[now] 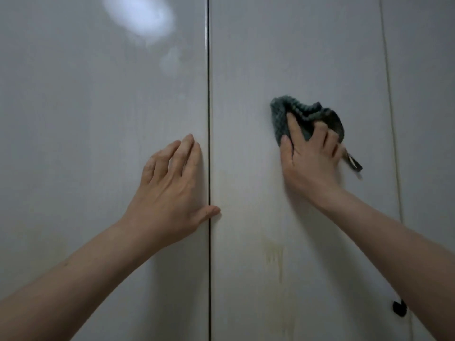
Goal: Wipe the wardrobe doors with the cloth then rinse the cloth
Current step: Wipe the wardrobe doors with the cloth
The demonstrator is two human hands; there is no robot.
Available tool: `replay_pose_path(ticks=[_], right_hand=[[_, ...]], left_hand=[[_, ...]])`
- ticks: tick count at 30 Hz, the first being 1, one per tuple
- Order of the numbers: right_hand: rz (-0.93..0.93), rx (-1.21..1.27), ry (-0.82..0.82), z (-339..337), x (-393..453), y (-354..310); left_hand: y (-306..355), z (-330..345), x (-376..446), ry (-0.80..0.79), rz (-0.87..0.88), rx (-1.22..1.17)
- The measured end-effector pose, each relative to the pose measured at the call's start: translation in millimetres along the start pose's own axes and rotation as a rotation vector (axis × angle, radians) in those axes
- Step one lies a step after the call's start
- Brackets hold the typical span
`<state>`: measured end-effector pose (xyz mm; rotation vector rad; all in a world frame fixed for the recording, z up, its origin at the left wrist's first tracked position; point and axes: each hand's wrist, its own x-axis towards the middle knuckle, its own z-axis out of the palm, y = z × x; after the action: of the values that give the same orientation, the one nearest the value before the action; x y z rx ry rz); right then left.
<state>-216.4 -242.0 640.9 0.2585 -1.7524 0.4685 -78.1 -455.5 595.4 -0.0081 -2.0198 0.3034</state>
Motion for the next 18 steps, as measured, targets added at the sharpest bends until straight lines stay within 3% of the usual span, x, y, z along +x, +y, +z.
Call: replay_pose_path(ticks=[5, 8, 12, 18], right_hand=[[-0.259, -0.036, 0.096, 21.8, -127.4, -29.2], [-0.393, 0.008, 0.059, 24.0, -172.4, -43.0], [-0.440, 0.020, 0.093, 20.5, -132.9, -57.5], [-0.321, -0.010, 0.109, 9.6, -23.6, -110.3]], left_hand=[[-16.0, -0.3, -20.0, -0.028, 0.016, 0.047], [-27.0, -2.1, -30.5, -0.032, 0.019, 0.071], [-43.3, -5.1, -40.4, -0.049, 0.013, 0.132], [-66.6, -10.5, -55.8, -0.061, -0.018, 0.187]])
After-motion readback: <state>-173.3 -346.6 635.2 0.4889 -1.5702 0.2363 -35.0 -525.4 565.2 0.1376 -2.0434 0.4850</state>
